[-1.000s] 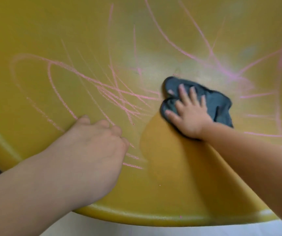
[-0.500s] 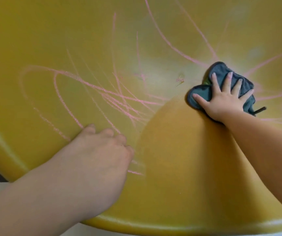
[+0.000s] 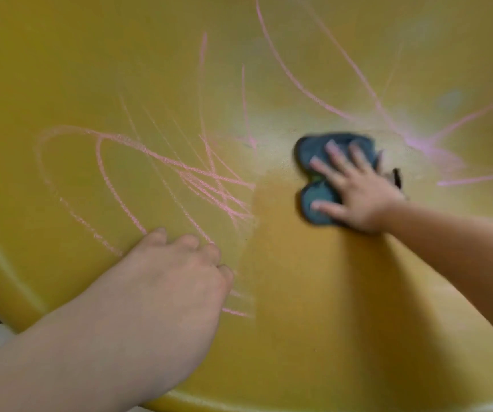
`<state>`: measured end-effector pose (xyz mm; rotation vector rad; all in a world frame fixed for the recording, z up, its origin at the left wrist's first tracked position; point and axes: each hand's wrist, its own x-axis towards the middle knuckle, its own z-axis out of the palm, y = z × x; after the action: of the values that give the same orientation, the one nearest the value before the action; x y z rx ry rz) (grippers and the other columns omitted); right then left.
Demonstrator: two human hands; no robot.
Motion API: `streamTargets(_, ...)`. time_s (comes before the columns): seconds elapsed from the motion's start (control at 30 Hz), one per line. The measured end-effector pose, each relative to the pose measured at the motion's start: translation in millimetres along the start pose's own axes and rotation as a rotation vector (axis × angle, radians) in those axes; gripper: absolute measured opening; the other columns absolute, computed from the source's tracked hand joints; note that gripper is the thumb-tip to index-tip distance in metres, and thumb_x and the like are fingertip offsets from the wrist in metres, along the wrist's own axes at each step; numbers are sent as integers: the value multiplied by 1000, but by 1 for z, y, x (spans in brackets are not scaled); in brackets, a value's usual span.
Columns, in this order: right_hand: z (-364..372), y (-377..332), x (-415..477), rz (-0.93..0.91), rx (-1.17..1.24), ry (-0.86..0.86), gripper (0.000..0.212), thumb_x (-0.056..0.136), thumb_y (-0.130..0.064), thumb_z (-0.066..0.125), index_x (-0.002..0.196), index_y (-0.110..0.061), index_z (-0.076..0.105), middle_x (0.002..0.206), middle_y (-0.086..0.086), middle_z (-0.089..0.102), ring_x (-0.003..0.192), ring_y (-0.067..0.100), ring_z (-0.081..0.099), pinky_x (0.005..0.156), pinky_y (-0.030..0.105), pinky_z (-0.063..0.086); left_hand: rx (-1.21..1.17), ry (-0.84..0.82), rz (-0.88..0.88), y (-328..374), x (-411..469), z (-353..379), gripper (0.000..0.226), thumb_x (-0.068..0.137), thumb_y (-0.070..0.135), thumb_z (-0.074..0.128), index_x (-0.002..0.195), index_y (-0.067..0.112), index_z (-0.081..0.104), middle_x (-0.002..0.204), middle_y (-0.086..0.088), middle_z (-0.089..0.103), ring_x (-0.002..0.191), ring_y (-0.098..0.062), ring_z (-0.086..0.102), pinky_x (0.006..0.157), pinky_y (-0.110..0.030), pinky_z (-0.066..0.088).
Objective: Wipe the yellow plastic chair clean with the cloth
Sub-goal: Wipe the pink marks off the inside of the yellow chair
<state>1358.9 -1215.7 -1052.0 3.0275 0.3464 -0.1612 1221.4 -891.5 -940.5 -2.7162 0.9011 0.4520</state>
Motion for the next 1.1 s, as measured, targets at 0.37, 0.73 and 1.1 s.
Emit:
streamTargets(0.37, -1, -80, -38, -180, 272, -118, 102, 75, -95, 15, 157, -44, -19, 165, -5, -32, 152, 24, -30, 123, 58, -12, 34, 172, 78, 0, 6, 3, 14, 73, 18, 50, 77, 31, 48, 80, 4, 52, 78, -25, 58, 72, -48, 47)
streamTargets(0.73, -5, -39, 27, 186, 188, -44, 92, 82, -93, 13, 158, -47, -10, 166, -6, -31, 153, 33, -28, 117, 71, -13, 140, 24, 26, 4, 4, -1, 9, 91, 28, 40, 97, 34, 44, 108, 10, 49, 109, -19, 49, 96, -45, 38)
streamTargets(1.1, -7, -77, -107, -459, 265, -246, 64, 86, -88, 8, 143, -68, -15, 160, -24, -34, 151, 14, -33, 124, 47, -16, 77, 172, -6, -2, -8, -14, 9, 79, 27, 59, 80, 30, 51, 88, 6, 58, 88, -23, 59, 78, -47, 49)
